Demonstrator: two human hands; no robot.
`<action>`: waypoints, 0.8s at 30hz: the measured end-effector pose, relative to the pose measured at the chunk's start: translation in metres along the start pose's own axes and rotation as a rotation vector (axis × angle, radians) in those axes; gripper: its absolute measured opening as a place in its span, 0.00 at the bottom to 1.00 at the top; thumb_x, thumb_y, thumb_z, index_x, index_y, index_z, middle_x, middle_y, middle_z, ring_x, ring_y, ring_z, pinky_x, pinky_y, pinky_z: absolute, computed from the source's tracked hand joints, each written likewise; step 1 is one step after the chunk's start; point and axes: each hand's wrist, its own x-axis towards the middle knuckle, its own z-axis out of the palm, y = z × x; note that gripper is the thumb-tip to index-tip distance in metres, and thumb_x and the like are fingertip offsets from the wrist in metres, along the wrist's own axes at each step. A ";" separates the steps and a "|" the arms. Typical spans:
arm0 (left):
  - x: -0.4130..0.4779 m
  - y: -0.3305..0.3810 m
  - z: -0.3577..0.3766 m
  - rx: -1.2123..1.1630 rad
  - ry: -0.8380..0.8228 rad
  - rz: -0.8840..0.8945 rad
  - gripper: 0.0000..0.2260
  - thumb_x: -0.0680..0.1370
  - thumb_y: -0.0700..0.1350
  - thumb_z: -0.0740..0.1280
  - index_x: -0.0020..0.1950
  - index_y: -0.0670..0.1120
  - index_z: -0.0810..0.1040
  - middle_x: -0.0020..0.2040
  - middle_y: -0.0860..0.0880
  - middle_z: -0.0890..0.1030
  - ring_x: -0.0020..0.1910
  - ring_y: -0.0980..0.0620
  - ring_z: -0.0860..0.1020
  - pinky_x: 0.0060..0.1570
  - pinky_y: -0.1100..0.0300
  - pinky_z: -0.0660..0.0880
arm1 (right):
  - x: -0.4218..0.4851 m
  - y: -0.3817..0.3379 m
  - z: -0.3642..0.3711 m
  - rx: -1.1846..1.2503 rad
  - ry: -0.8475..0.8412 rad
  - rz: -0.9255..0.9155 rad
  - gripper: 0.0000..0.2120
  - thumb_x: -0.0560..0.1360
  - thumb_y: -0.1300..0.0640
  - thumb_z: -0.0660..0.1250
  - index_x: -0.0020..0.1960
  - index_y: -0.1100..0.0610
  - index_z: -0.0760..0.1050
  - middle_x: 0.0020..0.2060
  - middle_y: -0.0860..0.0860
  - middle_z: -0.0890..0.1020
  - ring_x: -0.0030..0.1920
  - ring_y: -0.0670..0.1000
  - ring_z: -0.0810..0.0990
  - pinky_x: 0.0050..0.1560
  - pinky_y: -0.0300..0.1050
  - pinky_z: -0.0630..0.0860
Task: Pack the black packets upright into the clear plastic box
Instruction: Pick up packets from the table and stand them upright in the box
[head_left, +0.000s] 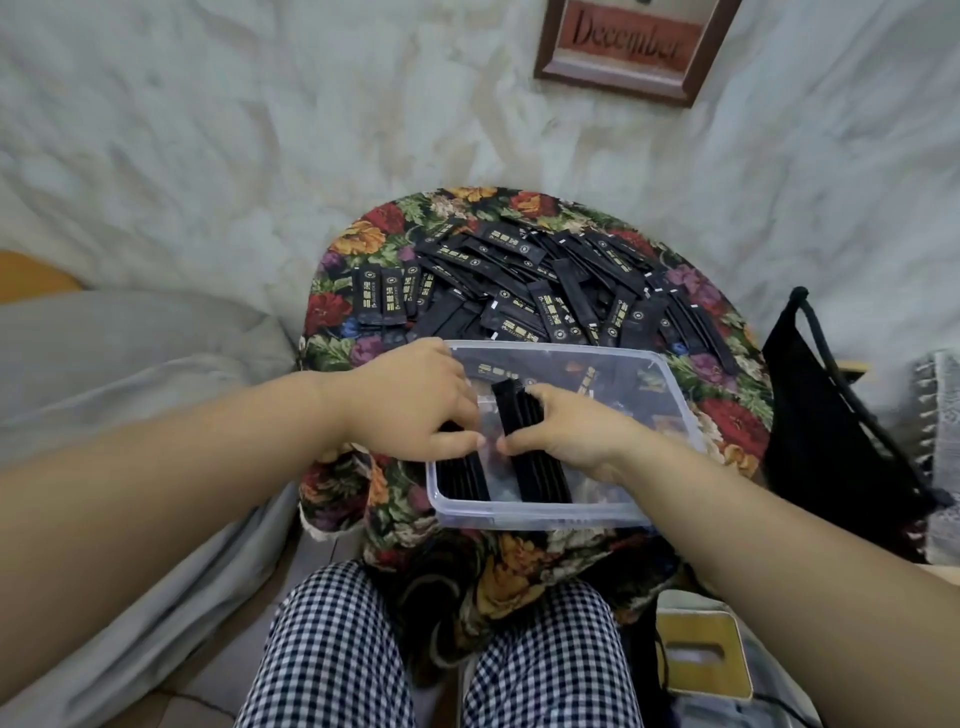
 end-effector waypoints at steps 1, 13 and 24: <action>0.000 0.001 0.000 -0.005 -0.002 0.005 0.20 0.77 0.57 0.54 0.43 0.53 0.83 0.38 0.54 0.83 0.38 0.49 0.78 0.46 0.59 0.59 | -0.002 0.000 0.001 -0.015 -0.024 -0.004 0.13 0.68 0.66 0.73 0.46 0.55 0.73 0.39 0.52 0.80 0.44 0.53 0.81 0.52 0.48 0.78; -0.002 0.001 -0.001 -0.022 -0.028 0.003 0.21 0.78 0.57 0.53 0.43 0.52 0.84 0.39 0.54 0.83 0.37 0.50 0.77 0.46 0.57 0.59 | -0.012 -0.010 0.003 -0.601 -0.056 -0.046 0.12 0.74 0.46 0.69 0.53 0.48 0.71 0.42 0.43 0.76 0.46 0.49 0.76 0.43 0.42 0.72; -0.002 0.001 -0.005 -0.027 -0.105 -0.021 0.21 0.77 0.54 0.52 0.44 0.52 0.84 0.43 0.55 0.82 0.36 0.52 0.76 0.47 0.57 0.62 | -0.003 -0.017 0.004 -0.281 -0.090 0.061 0.13 0.73 0.52 0.71 0.53 0.56 0.73 0.40 0.50 0.78 0.31 0.47 0.77 0.26 0.36 0.75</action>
